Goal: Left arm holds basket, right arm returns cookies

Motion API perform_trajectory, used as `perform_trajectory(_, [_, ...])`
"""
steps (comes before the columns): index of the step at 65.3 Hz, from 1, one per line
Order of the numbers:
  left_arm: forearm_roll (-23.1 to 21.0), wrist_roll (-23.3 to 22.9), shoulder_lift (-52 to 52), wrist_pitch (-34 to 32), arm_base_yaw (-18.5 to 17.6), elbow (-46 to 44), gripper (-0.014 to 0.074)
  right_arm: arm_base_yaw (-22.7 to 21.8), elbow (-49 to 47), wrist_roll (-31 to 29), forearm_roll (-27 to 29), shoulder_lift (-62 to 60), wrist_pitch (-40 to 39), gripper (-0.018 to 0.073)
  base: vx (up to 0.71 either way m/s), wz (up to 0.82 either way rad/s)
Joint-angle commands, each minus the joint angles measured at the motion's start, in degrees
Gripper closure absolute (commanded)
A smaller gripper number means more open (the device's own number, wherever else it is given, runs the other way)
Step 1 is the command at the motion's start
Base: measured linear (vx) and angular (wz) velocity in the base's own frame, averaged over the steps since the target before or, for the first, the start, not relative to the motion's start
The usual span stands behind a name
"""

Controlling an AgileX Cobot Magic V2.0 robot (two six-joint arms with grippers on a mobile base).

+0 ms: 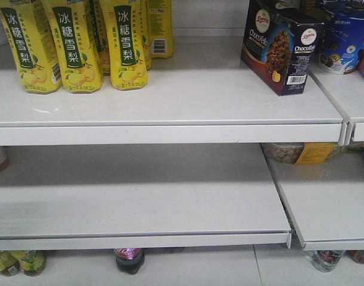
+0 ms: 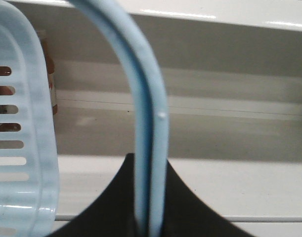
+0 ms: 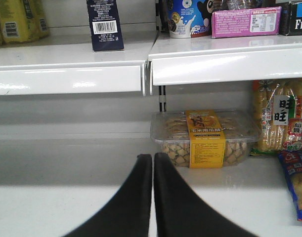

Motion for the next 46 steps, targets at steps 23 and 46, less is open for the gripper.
perform_trajectory(23, [1.12, 0.87, -1.09, -3.44, 4.03, -1.34, 0.0603, -0.24, -1.42, -0.58, -0.58, 0.65, -3.96, 0.0567, 0.00, 0.00])
perform_trajectory(46, [1.12, 0.87, -1.02, -3.45, 4.03, -1.41, 0.0603, -0.24, -1.42, -0.58, -0.58, 0.65, -3.96, 0.0567, 0.00, 0.00])
